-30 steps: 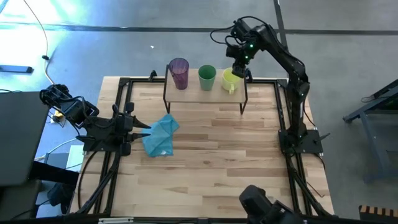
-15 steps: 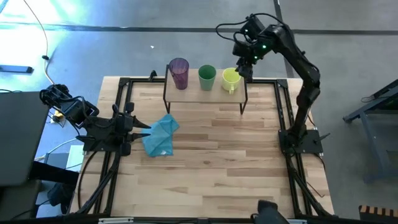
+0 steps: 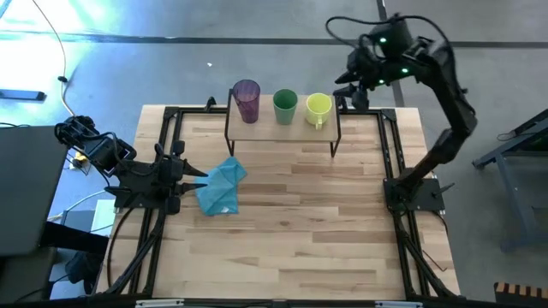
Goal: Stack small to large cups/mugs on shelf
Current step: Return to Home Position
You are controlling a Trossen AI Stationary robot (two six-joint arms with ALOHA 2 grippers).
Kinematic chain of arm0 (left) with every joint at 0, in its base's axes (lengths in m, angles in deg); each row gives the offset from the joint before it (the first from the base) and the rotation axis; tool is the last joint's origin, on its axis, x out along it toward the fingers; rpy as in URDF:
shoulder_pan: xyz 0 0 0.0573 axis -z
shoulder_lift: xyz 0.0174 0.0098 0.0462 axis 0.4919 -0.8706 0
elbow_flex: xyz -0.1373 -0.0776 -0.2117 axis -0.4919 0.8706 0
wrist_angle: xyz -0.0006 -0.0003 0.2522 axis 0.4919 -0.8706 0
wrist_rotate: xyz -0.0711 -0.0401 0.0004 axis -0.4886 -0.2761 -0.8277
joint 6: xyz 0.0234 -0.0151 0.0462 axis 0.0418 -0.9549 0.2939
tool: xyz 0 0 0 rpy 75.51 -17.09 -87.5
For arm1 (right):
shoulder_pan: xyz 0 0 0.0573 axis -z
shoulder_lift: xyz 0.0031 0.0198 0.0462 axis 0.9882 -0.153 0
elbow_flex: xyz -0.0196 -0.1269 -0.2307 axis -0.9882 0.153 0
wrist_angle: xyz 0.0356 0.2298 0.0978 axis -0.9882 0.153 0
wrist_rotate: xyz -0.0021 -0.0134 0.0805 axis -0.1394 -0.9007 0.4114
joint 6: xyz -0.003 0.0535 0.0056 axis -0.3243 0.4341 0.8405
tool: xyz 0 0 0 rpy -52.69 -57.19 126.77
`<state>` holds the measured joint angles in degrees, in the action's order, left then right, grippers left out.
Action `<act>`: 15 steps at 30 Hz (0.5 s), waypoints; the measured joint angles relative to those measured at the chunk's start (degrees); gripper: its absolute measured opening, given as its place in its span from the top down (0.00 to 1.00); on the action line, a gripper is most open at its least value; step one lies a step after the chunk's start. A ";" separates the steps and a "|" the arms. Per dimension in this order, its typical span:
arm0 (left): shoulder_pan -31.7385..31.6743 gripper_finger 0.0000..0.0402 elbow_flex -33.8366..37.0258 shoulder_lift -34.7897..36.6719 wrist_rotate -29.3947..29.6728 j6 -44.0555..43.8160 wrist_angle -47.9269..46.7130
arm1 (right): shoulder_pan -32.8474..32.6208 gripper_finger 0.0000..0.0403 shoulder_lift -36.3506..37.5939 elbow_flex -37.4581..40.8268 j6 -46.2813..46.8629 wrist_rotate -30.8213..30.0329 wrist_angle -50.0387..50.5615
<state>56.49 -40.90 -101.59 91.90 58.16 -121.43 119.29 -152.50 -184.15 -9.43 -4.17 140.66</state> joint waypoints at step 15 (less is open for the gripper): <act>0.00 0.73 0.00 -0.01 -0.01 -2.29 1.66 | -1.83 0.60 4.26 0.23 18.13 -0.18 5.88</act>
<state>56.49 -40.90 -101.60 91.89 55.87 -119.77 117.46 -148.24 -183.92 8.69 -4.35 146.54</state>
